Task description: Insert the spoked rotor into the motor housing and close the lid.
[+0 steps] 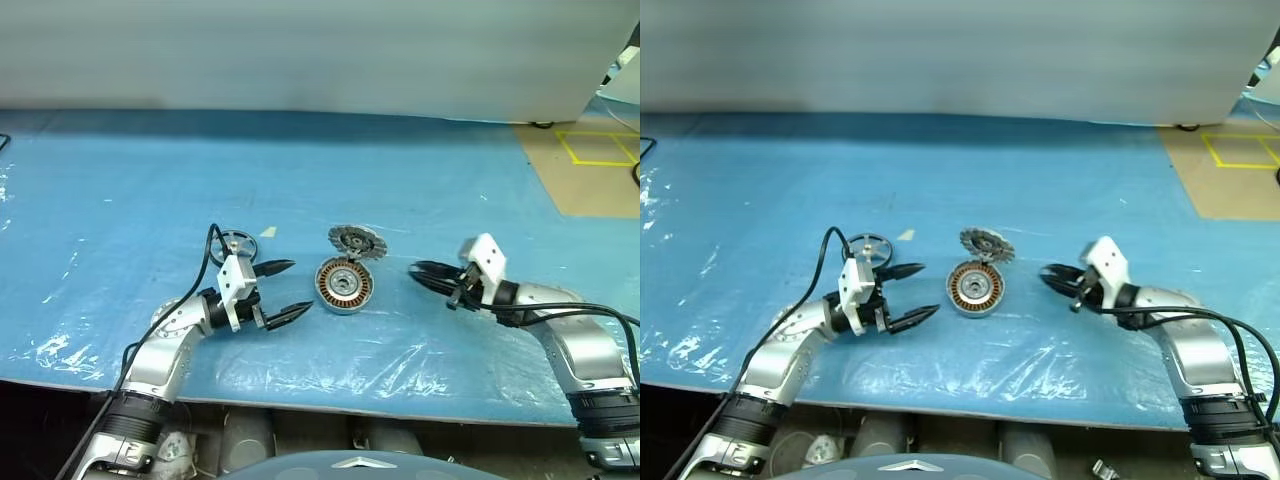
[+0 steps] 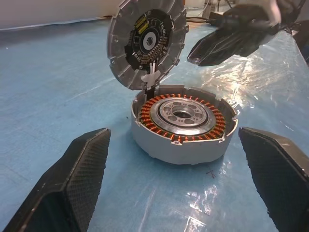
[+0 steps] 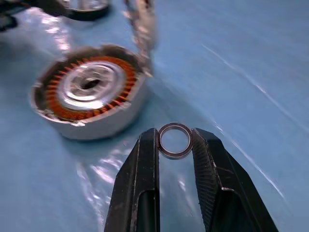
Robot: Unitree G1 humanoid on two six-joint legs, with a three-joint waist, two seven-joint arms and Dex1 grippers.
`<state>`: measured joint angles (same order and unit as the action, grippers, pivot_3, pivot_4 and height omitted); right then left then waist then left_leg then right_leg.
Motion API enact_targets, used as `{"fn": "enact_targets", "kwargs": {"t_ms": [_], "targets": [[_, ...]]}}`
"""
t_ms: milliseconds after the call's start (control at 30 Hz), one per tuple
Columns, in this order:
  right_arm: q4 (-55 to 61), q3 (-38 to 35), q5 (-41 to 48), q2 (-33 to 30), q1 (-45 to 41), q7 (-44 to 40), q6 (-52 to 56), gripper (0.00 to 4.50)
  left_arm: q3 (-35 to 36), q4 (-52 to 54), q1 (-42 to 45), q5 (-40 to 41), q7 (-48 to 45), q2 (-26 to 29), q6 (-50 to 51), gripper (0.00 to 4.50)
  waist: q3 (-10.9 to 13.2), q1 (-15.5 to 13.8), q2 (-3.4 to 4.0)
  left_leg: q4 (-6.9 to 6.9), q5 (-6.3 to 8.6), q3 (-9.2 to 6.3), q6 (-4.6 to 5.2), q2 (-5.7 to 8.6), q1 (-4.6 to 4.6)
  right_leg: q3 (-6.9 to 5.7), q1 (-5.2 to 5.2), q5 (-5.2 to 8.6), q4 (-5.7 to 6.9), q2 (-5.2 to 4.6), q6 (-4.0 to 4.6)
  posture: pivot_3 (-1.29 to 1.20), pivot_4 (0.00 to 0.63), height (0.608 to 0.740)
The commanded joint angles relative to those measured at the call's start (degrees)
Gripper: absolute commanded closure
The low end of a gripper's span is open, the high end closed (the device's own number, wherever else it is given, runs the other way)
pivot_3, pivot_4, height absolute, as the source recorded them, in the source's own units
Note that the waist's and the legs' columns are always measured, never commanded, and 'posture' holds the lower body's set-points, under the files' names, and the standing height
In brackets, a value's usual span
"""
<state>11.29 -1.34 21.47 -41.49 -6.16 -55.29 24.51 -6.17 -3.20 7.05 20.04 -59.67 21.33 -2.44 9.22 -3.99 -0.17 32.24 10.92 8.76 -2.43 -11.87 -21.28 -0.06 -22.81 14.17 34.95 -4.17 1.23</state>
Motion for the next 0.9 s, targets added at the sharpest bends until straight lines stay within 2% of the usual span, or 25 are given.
{"fn": "enact_targets", "kwargs": {"t_ms": [33,167,333,900], "targets": [[5.3,2.1,2.1,-2.2,-1.0,-2.8,4.5,3.91,0.5,0.1,-0.2,0.2,-0.4,0.3,-1.5,0.0,0.0,-0.3,0.0,-0.03,0.0,-0.01,0.0,0.0,-0.04,-0.04,0.0,0.0,-0.06,-0.01,0.0,0.0,0.15,0.74],[7.5,5.3,1.2,-2.6,-3.1,-3.5,5.9,3.91,0.4,0.0,-0.4,0.1,-0.2,0.2,-1.9,0.0,0.0,-0.1,0.0,-0.03,0.01,-0.01,-0.01,-0.01,-0.09,-0.06,-0.04,0.0,-0.08,-0.01,0.0,0.0,0.15,0.74],[7.5,8.0,-0.5,0.4,-6.9,-0.8,5.8,3.91,0.1,-0.1,-0.3,0.0,0.1,-0.2,-2.0,0.0,0.0,0.1,0.0,0.01,0.08,0.01,-0.14,-0.01,-0.01,0.01,-0.03,-0.01,0.0,-0.01,0.0,0.0,0.15,0.74],[4.9,16.4,-9.5,5.2,-10.4,2.8,1.3,3.91,-0.2,0.7,-0.6,-0.3,1.1,-0.2,-1.8,0.0,0.0,0.0,0.0,0.04,-0.04,0.01,-0.37,0.0,-0.03,0.0,-0.04,-0.01,0.09,-0.01,-0.02,0.0,0.15,0.74]]}}
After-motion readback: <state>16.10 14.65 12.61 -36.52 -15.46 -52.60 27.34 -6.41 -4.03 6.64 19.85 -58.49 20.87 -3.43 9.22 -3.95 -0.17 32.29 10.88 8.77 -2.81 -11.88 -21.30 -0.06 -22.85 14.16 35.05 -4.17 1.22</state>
